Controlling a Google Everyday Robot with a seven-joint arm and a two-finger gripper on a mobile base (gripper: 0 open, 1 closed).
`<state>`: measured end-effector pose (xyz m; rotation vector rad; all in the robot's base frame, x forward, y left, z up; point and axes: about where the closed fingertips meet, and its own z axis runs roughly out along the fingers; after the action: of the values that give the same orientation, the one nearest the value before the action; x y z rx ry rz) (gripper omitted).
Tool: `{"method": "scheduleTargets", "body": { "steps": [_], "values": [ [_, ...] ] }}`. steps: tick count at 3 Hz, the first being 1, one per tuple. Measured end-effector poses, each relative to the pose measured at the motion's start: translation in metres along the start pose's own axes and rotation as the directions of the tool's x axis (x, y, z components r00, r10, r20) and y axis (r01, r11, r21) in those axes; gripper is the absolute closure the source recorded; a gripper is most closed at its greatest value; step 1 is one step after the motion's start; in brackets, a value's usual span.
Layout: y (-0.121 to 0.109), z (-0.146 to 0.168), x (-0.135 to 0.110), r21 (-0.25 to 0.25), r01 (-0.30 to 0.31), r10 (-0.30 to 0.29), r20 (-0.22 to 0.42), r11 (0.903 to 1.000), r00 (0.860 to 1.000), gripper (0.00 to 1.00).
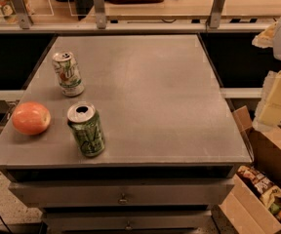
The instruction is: Pick green can
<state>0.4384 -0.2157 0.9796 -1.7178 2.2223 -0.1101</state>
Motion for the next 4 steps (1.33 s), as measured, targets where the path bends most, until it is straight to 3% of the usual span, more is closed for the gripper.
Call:
{"method": "scheduleTargets", "body": {
  "steps": [2, 3, 4],
  "values": [
    [-0.001, -0.001, -0.002, 0.015, -0.006, 0.005, 0.02, 0.9999, 1.0, 0.0],
    [0.003, 0.01, -0.011, 0.03, -0.037, 0.033, 0.11, 0.9989, 0.993, 0.0],
    [0.016, 0.04, -0.044, 0.011, -0.035, 0.031, 0.276, 0.9993, 0.961, 0.0]
  ]
}}
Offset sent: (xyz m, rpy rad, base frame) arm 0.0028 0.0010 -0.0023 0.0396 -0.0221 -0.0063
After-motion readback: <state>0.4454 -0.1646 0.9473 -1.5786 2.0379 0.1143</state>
